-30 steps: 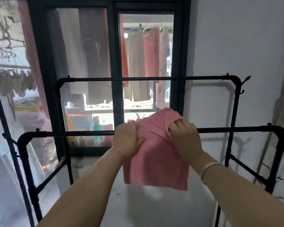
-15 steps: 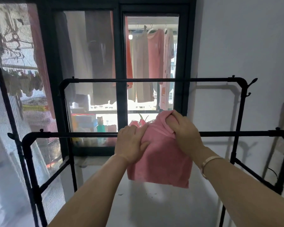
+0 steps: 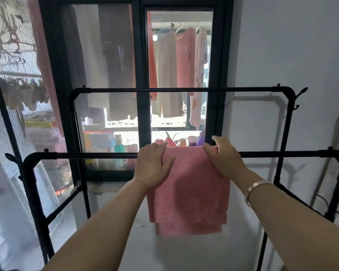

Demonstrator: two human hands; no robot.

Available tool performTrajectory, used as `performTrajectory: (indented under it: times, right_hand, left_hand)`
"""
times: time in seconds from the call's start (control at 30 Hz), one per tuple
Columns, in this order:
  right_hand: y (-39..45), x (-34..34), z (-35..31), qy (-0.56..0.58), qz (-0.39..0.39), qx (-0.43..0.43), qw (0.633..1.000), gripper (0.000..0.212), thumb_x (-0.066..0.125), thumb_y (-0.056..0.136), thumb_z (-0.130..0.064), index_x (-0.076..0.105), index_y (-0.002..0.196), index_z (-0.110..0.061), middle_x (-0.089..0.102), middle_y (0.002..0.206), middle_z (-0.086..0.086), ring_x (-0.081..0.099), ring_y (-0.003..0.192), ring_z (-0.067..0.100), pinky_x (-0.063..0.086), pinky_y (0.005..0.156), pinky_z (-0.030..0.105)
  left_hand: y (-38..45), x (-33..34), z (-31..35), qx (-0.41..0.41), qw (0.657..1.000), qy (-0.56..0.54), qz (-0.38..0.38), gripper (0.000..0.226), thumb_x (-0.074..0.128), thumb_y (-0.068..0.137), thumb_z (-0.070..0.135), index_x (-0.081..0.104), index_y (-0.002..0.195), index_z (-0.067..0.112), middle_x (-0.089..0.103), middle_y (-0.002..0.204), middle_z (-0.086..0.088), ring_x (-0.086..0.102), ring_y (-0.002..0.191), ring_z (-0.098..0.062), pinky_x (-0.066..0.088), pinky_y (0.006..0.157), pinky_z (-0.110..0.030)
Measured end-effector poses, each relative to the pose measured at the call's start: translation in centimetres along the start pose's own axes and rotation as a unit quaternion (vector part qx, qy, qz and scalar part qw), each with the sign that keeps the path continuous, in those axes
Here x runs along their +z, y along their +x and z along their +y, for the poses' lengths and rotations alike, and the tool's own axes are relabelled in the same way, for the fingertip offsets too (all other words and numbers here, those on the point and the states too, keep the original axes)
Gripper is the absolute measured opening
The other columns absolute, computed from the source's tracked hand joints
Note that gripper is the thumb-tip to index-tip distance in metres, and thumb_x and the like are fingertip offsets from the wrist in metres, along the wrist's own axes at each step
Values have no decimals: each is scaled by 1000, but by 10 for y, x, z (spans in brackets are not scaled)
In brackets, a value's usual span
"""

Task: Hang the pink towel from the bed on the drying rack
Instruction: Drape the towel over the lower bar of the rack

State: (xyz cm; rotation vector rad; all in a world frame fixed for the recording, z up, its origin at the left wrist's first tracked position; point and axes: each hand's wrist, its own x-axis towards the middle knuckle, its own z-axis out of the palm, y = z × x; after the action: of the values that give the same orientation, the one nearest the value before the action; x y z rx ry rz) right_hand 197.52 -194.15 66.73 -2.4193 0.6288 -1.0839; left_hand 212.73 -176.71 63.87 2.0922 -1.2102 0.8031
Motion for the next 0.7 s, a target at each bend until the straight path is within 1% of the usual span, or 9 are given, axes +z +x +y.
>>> performTrajectory:
  times: [0.07, 0.1, 0.23, 0.33, 0.43, 0.5, 0.53, 0.6, 0.7]
  right_hand:
    - [2, 1, -1, -17, -16, -9, 1000, 33, 42, 92, -37, 57, 76, -13, 56, 82, 2, 55, 81, 25, 40, 67, 33]
    - [3, 1, -1, 9, -12, -3, 1000, 33, 44, 92, -33, 59, 74, -9, 59, 79, 6, 56, 79, 27, 43, 68, 35]
    - [3, 1, -6, 91, 32, 20, 995, 20, 56, 88, -20, 63, 78, -4, 64, 80, 11, 56, 83, 28, 44, 71, 35]
    - [2, -1, -8, 143, 40, 30, 988, 19, 60, 88, -17, 65, 80, 0, 65, 80, 16, 57, 80, 28, 45, 72, 35]
    - [3, -8, -12, 232, 55, 42, 970, 19, 63, 88, -14, 65, 81, 3, 64, 80, 20, 54, 74, 21, 46, 70, 31]
    - [1, -12, -14, 280, 46, 53, 957, 16, 63, 87, -14, 67, 81, 0, 65, 83, 15, 55, 78, 19, 47, 73, 26]
    - [-1, -11, -14, 284, 35, 55, 956, 16, 64, 87, -15, 67, 80, -1, 66, 87, 15, 57, 80, 21, 48, 76, 29]
    - [-5, -6, -10, 229, 22, 46, 972, 23, 62, 86, -15, 65, 72, 2, 65, 90, 17, 59, 85, 26, 48, 81, 39]
    - [-7, 0, -5, 153, 42, 42, 986, 30, 60, 86, -25, 55, 67, -2, 60, 85, 8, 56, 77, 20, 47, 75, 38]
  left_hand:
    - [2, -3, 0, -21, 998, -52, -1, 43, 44, 94, 49, 60, 124, 24, 63, 112, 1, 54, 101, -20, 41, 96, -42]
    - [3, -4, 1, -34, 996, -86, 4, 35, 47, 94, 46, 64, 117, 26, 65, 107, 3, 55, 98, -18, 43, 94, -42]
    - [3, -7, 9, -67, 986, -151, 35, 20, 53, 93, 38, 69, 93, 26, 63, 93, 7, 54, 88, -16, 45, 86, -42]
    - [3, -10, 13, -80, 979, -184, 43, 16, 54, 93, 34, 65, 85, 26, 59, 89, 9, 53, 85, -14, 46, 83, -41]
    - [8, -18, 15, -108, 962, -247, 33, 14, 54, 92, 33, 60, 80, 31, 58, 87, 11, 53, 86, -12, 48, 81, -38]
    - [6, -21, 16, -100, 966, -234, 53, 15, 53, 92, 31, 56, 77, 29, 56, 86, 9, 50, 86, -13, 45, 81, -36]
    - [2, -21, 15, -88, 971, -212, 68, 17, 53, 92, 28, 54, 75, 26, 54, 86, 8, 48, 85, -13, 43, 81, -36]
    - [-6, -18, 12, -50, 983, -159, 75, 18, 51, 91, 24, 51, 74, 20, 53, 91, 5, 46, 89, -13, 39, 86, -36]
    - [-8, -17, 9, -29, 992, -106, 54, 25, 44, 88, 29, 47, 67, 16, 54, 81, 6, 48, 79, -14, 42, 84, -40]
